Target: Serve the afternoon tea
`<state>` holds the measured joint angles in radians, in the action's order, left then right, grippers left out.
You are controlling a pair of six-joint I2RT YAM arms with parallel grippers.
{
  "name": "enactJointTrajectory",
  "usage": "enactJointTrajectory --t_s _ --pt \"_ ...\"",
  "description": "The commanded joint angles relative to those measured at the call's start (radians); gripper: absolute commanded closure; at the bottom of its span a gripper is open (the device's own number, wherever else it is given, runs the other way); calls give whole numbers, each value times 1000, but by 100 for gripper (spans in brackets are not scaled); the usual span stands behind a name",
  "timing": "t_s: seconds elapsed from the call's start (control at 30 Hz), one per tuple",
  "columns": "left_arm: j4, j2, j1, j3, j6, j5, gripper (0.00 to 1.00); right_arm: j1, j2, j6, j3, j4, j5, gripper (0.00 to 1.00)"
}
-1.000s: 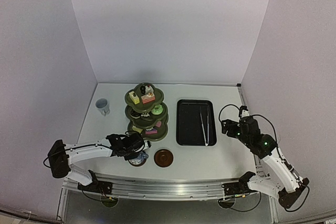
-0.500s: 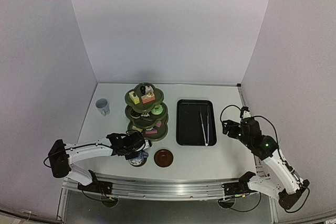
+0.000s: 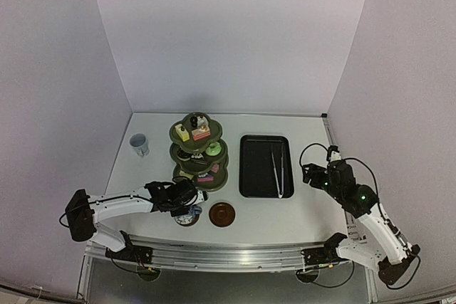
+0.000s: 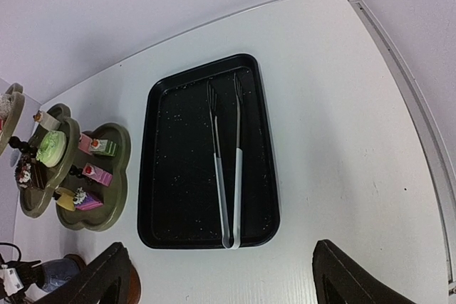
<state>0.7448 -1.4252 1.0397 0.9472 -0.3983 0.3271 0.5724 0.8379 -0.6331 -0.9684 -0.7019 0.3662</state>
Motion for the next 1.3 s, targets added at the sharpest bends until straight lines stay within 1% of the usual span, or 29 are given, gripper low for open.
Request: enactJointTrajectory --t_s 0.0,0.27,0.37,0.5,0.57,0.6,0.67,0.73,0.83,0.87,0.93,1.0,1.03,1.1,1.2,1.23,1.27 --pt "-40 60 2 17 -32 -14 82 4 -7 -12 0 -7 20 14" --pt "-12 175 1 22 -74 14 74 4 1 -8 2 -6 23 14" --pt "11 217 0 36 -88 17 69 4 9 2 -5 -5 25 14" --pt "-2 285 -23 57 -144 70 64 5 19 14 -21 -6 19 14" --pt "18 323 -92 89 -160 38 62 4 21 19 -24 -5 15 14" --pt "44 340 -136 111 -164 -3 61 5 22 22 -25 -5 13 14" --pt "118 368 -233 164 -172 -83 58 4 24 25 -31 -6 10 14" --pt "198 391 -308 212 -192 -145 55 4 23 28 -38 -7 8 14" --pt "255 399 -420 243 -251 -144 52 4 25 36 -43 -6 11 14" --pt "255 389 -472 252 -278 -157 51 4 27 38 -44 -6 13 14" --pt "247 344 -615 282 -336 -215 49 4 36 44 -47 -5 15 14" --pt "266 227 -757 358 -355 -262 46 3 49 54 -52 -5 11 14" --pt "291 164 -805 421 -350 -286 46 4 56 59 -54 -5 6 14" --pt "362 -11 -926 566 -326 -346 47 4 66 67 -55 -5 -2 14" --pt "417 -204 -997 760 -308 -374 45 3 74 74 -53 -5 -12 14" --pt "408 -259 -1006 804 -309 -374 42 4 75 75 -52 -5 -12 14" --pt "392 -303 -1010 843 -315 -369 36 4 75 75 -50 -4 -11 14"
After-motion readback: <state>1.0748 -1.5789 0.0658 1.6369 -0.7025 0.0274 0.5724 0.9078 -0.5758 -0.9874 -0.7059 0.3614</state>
